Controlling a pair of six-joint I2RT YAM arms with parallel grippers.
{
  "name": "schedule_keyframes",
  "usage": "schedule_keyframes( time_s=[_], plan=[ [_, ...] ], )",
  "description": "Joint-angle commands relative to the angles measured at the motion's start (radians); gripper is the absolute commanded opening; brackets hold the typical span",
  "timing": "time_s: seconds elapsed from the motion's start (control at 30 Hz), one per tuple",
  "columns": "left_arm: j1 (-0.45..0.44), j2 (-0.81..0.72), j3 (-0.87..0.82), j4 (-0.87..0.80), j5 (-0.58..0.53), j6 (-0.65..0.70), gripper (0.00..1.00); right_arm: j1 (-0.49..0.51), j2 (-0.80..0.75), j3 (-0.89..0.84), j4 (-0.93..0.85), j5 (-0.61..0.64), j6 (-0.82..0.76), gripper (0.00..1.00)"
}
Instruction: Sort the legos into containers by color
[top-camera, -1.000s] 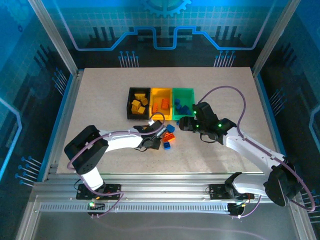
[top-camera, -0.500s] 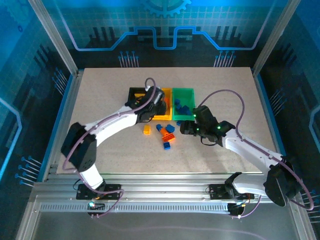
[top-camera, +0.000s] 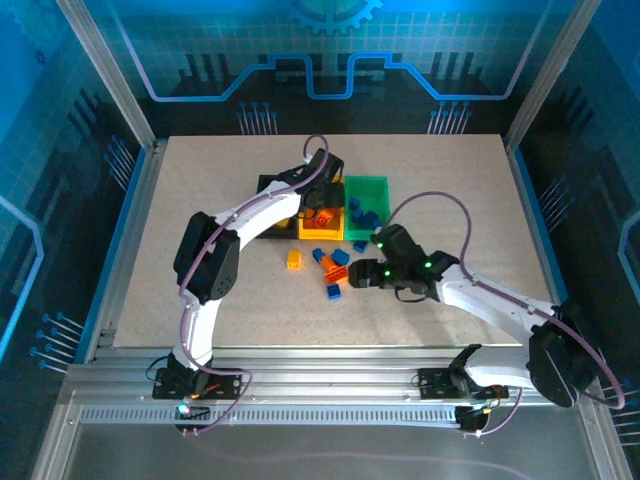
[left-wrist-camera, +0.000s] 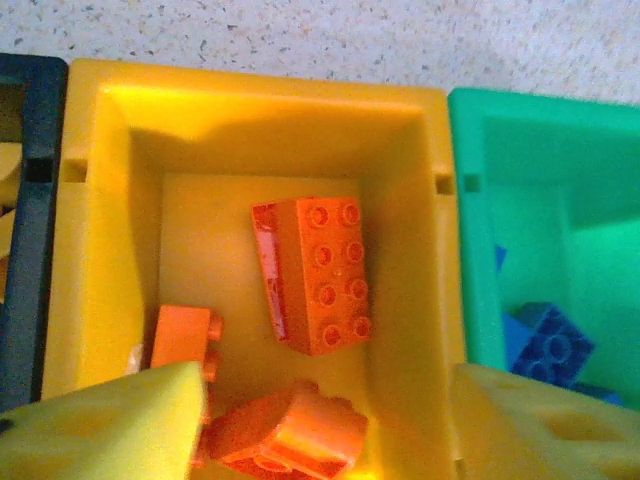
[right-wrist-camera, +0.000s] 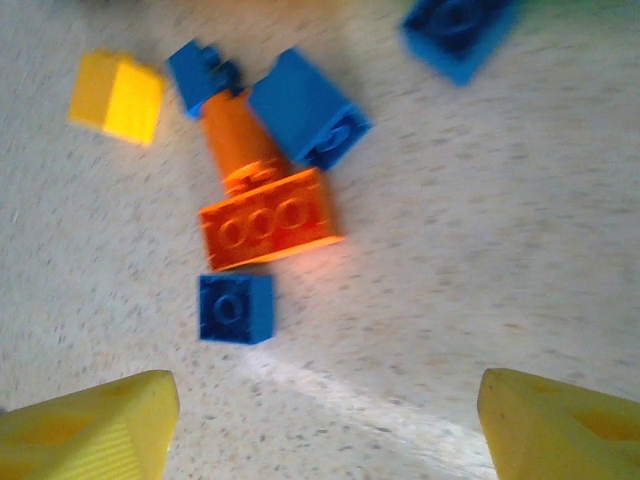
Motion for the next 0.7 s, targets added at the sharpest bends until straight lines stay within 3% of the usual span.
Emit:
schedule_keyframes(
  time_s=[0.0, 0.07, 0.4, 0.67],
  plan=[
    [-0.012, -0.11, -0.015, -0.007, 0.049, -0.011, 0.83, 0.095, 0.089, 0.042, 0.042, 0.001, -0.032, 0.81],
    [-0.03, -0.206, -0.089, 0.036, 0.059, -0.013, 0.99, 0.125, 0.156, 0.072, 0.046, 0.025, -0.021, 0.81],
    [-0.125, -0.773, -0.652, 0.179, -0.002, -0.101, 0.99, 0.17, 0.42, 0.224, 0.032, 0.132, 0.032, 0.77],
    [-0.124, -1.052, -1.005, 0.153, -0.105, -0.242, 0.99, 0.193, 0.504, 0.26, -0.009, 0.133, 0.044, 0.52]
  ],
)
